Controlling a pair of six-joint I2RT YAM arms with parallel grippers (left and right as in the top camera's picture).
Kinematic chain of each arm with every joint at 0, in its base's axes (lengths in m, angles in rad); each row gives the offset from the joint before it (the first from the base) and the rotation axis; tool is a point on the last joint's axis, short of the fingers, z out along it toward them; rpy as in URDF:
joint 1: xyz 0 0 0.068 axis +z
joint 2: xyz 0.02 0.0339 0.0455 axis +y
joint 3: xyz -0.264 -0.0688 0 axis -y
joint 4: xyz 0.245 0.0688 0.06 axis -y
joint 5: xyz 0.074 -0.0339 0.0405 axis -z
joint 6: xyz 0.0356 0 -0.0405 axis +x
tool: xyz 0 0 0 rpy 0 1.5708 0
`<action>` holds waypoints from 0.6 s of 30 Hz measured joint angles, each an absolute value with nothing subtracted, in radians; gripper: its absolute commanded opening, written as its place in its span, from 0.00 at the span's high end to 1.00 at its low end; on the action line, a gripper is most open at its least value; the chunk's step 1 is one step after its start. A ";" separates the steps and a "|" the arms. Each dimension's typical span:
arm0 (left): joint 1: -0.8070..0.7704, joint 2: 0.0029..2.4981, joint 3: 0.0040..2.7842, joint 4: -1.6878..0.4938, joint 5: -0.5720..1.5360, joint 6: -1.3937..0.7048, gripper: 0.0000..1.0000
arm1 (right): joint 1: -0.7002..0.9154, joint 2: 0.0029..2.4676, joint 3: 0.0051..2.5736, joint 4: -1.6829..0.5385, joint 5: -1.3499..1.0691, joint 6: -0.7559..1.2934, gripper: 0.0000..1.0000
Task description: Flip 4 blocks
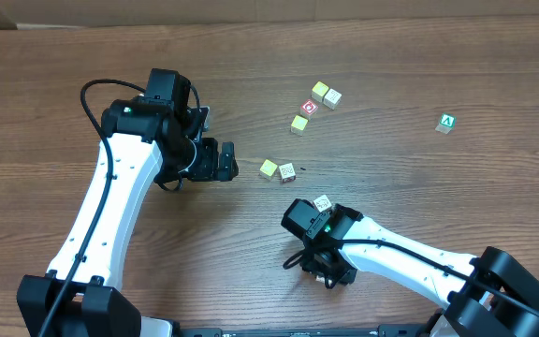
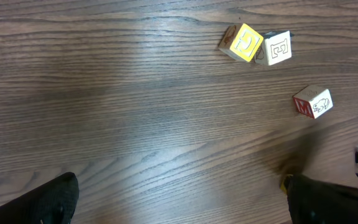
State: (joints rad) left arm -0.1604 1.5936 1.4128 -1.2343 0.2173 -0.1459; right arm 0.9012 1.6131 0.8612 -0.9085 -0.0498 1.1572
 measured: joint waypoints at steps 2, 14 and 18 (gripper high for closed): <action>-0.160 1.594 1.413 -1.234 0.218 -0.146 0.00 | 0.901 1.613 0.861 -0.900 -0.043 1.102 0.63; -0.160 1.594 1.413 -1.255 0.218 -0.146 0.00 | 0.901 1.613 0.861 -0.893 0.038 0.962 0.64; -0.160 1.594 1.413 -1.257 0.218 -0.146 0.00 | 0.901 1.613 0.861 -0.873 0.062 0.891 0.64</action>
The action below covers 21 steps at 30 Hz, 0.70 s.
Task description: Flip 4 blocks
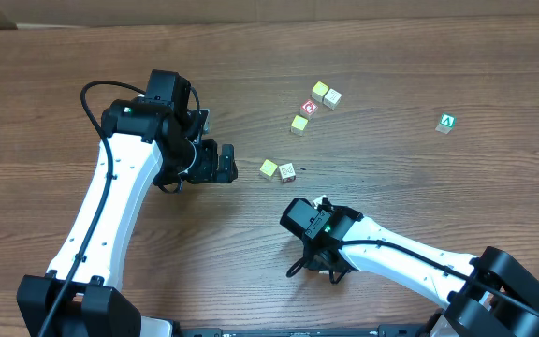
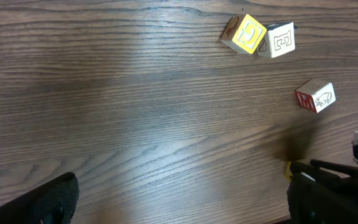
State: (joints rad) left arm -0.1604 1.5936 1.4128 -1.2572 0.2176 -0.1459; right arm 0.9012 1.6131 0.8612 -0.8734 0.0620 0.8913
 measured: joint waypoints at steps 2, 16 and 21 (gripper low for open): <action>-0.160 1.594 1.413 -1.257 0.218 -0.146 0.00 | 0.901 1.613 0.861 -0.870 0.067 0.858 0.64; -0.160 1.594 1.413 -1.257 0.218 -0.146 0.00 | 0.901 1.613 0.861 -0.868 0.081 0.767 0.48; -0.160 1.594 1.413 -1.256 0.218 -0.146 0.00 | 0.901 1.613 0.864 -0.875 0.082 0.774 0.43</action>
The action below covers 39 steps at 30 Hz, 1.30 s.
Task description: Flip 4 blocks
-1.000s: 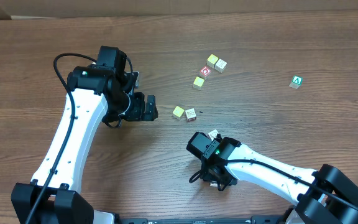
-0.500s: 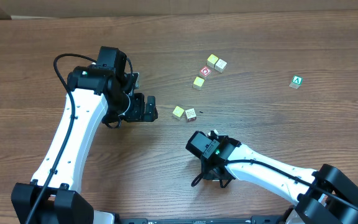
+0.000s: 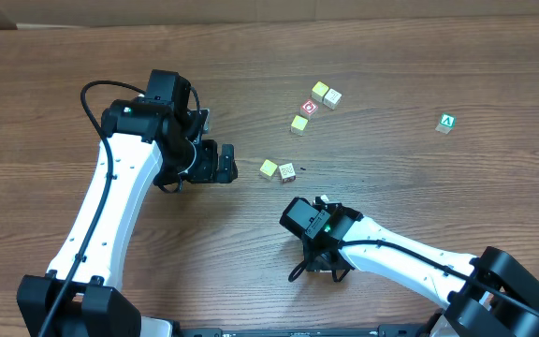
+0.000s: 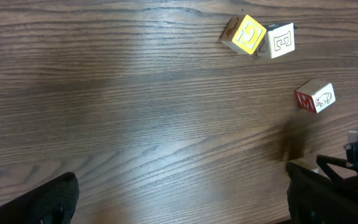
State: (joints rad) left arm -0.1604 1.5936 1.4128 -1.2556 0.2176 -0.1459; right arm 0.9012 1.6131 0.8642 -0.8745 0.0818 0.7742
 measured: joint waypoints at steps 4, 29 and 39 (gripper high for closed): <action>-0.160 1.594 1.413 -1.252 0.218 -0.146 0.00 | 0.901 1.613 0.918 -0.938 0.092 0.789 0.34; -0.161 1.594 1.413 -1.248 0.228 -0.146 0.18 | 0.546 1.657 1.260 -1.086 0.070 0.421 0.29; -0.285 1.718 1.413 -1.188 0.252 -0.163 0.39 | 0.125 1.658 1.260 -1.169 -0.141 0.397 0.29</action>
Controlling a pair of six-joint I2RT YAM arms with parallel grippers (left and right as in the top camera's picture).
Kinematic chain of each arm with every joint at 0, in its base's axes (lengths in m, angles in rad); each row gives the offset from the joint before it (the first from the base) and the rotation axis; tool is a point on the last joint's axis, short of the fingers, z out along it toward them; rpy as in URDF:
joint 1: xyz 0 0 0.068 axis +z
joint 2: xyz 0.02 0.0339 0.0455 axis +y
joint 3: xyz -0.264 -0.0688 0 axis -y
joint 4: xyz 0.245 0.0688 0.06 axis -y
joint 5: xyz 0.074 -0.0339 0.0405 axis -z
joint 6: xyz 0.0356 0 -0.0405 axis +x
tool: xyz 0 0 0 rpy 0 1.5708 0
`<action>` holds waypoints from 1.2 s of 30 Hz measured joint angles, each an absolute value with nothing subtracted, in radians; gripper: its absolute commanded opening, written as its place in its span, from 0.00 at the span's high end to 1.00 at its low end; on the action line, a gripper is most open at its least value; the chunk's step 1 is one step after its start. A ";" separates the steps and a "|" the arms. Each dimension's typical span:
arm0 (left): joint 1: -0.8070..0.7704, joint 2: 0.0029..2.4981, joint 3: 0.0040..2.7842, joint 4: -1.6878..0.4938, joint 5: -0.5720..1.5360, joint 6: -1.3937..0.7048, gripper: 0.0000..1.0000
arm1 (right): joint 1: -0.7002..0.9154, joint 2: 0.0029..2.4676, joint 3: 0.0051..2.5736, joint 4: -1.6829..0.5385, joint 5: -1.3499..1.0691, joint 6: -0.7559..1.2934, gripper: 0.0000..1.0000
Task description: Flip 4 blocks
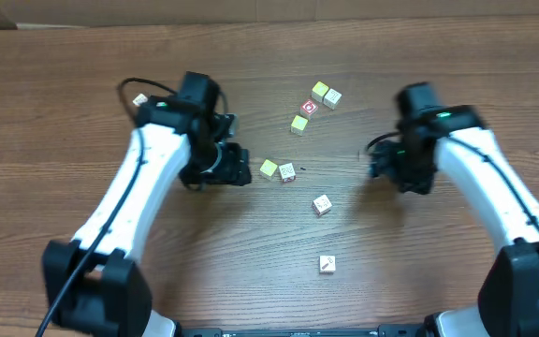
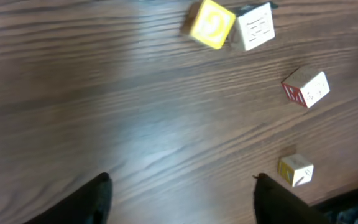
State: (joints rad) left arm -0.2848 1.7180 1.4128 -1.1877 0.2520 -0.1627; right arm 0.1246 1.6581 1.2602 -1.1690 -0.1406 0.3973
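Observation:
Several small blocks lie on the wood table (image 1: pixel 110 56). A yellow block (image 1: pixel 269 168) (image 2: pixel 211 23) touches a white one (image 1: pixel 287 172) (image 2: pixel 255 26). A red-and-white block (image 1: pixel 322 204) (image 2: pixel 306 88) sits below them. A yellow-and-white block (image 1: pixel 327 265) (image 2: pixel 295 170) lies nearest the front. Four more, a yellow block (image 1: pixel 319 90), a white block (image 1: pixel 332 97), a red block (image 1: pixel 309 107) and a yellow block (image 1: pixel 298 124), cluster at the back. My left gripper (image 1: pixel 237 168) (image 2: pixel 182 186) stands open, empty, just left of the yellow-white pair. My right gripper (image 1: pixel 380 165) hangs to the right, apart from every block; its jaws are not readable.
The right arm (image 1: pixel 475 178) stretches over the right side of the table and covers part of it. The left arm (image 1: pixel 138 187) crosses the left half. A small white tag (image 1: pixel 139 99) shows near the left arm.
My right arm has left the front middle and now stands at the right. A yellow-and-white block lies bare where it was. My left gripper sits a little further right, closer to the yellow-white pair.
My right gripper stayed low at the front middle through all three earlier moments, beside the red-and-white block, with a yellow bit showing at its fingers at first. My left gripper held open and still. Now the right arm is away and two blocks lie free there.

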 measured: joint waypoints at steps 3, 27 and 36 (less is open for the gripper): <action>-0.344 1.791 1.413 -1.132 0.255 -0.234 0.39 | 0.065 1.658 1.260 -1.208 -0.181 0.384 0.27; -0.670 1.975 1.413 -0.841 0.324 -0.900 0.38 | 0.055 1.658 1.260 -1.296 -0.233 0.362 0.21; -0.728 1.983 1.413 -0.825 0.254 -1.083 0.40 | 0.055 1.658 1.260 -1.295 -0.234 0.362 0.21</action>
State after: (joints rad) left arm -0.7280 1.9827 1.4128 -0.8246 0.2539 -1.0828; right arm 0.0547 1.6581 1.2602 -1.2949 -0.2337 0.3618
